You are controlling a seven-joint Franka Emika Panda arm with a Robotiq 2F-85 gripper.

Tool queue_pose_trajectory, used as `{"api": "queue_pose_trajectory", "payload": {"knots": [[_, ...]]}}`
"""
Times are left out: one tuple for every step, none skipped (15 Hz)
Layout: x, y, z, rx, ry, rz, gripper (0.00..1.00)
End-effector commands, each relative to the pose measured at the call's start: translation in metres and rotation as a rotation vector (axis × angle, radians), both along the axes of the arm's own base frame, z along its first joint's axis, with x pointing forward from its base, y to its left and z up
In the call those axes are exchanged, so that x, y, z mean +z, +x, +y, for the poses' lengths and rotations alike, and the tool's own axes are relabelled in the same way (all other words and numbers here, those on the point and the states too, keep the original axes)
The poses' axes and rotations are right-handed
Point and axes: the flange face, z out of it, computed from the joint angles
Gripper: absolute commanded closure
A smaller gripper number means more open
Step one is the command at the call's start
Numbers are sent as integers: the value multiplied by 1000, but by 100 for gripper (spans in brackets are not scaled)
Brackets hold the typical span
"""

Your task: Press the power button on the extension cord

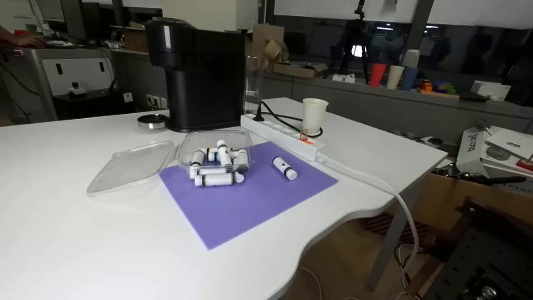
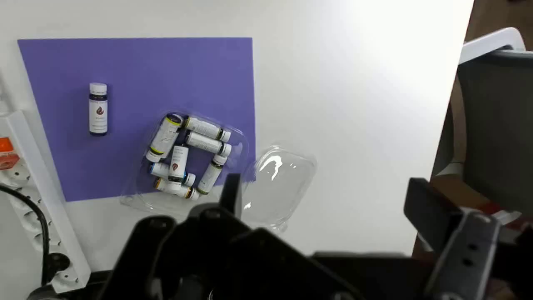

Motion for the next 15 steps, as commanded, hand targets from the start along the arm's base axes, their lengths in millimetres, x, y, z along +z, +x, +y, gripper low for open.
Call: {"api": "queue_pose_trajectory", "payload": {"knots": [[1, 0, 0, 0, 0, 0, 0], [1, 1, 0, -1, 0, -2, 0], [1, 1, 0, -1, 0, -2, 0], [1, 1, 0, -1, 0, -2, 0], [1, 1, 0, -1, 0, -3, 0], [1, 1, 0, -1, 0, -3, 0], [1, 1, 0, -1, 0, -3, 0], [1, 1, 0, -1, 0, -3, 0], [1, 1, 0, -1, 0, -3, 0], [1, 1, 0, -1, 0, -3, 0], [1, 1, 0, -1, 0, -3, 0], [-1, 2, -3, 1, -26, -23, 0], [-3, 4, -9, -1, -38, -31, 0], [-5, 6, -17, -1, -60, -39, 0], [-7, 8, -26, -3, -84, -51, 0]]}}
